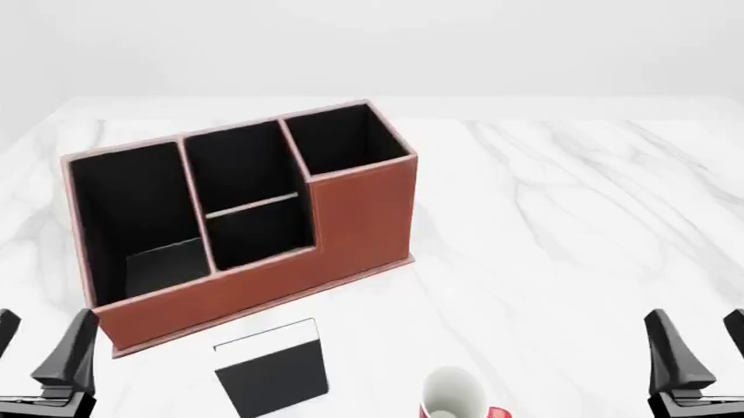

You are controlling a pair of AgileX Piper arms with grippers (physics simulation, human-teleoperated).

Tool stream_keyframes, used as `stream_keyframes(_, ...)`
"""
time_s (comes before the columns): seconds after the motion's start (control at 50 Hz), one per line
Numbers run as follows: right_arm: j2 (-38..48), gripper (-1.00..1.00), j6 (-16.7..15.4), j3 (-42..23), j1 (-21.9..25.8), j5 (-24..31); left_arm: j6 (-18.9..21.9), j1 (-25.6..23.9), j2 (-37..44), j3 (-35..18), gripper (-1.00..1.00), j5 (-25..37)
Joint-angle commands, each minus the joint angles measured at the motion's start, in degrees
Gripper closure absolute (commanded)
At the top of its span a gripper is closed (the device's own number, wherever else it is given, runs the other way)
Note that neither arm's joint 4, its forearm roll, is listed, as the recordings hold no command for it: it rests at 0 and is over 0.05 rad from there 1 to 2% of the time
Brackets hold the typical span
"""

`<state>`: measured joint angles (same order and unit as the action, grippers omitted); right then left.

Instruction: Pick up the book and place it in the front compartment of the caddy.

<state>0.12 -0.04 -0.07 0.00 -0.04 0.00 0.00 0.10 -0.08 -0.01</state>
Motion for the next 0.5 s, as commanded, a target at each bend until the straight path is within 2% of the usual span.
stream_keyframes(0.02, 0.26, -1.0, -0.05, -0.12, -0.01, -0.11, 0.02, 0.01, 0.12, -0.16, -1.0, 0.02)
stream_keyframes(0.34, 0.38, -1.0, 0.05, -0.12, -0.03, -0.23, 0.18, 0.0, -0.03, -0.13, -1.0, 0.01)
stream_keyframes(0.36, 0.39, -1.0, 0.07, -0.12, -0.03, -0.23, 0.11, 0.06, 4.39, 0.06, -1.0, -4.62)
stream_keyframes(0.38, 0.42, -1.0, 0.07, -0.12, -0.03, -0.26, 0.2, 0.13, -0.03, -0.13, -1.0, 0.05)
stream_keyframes(0.5, 0.62, -1.0, 0.07, -0.1, -0.03, -0.47, 1.06, 0.23, -0.03, -0.18, -1.0, -0.1)
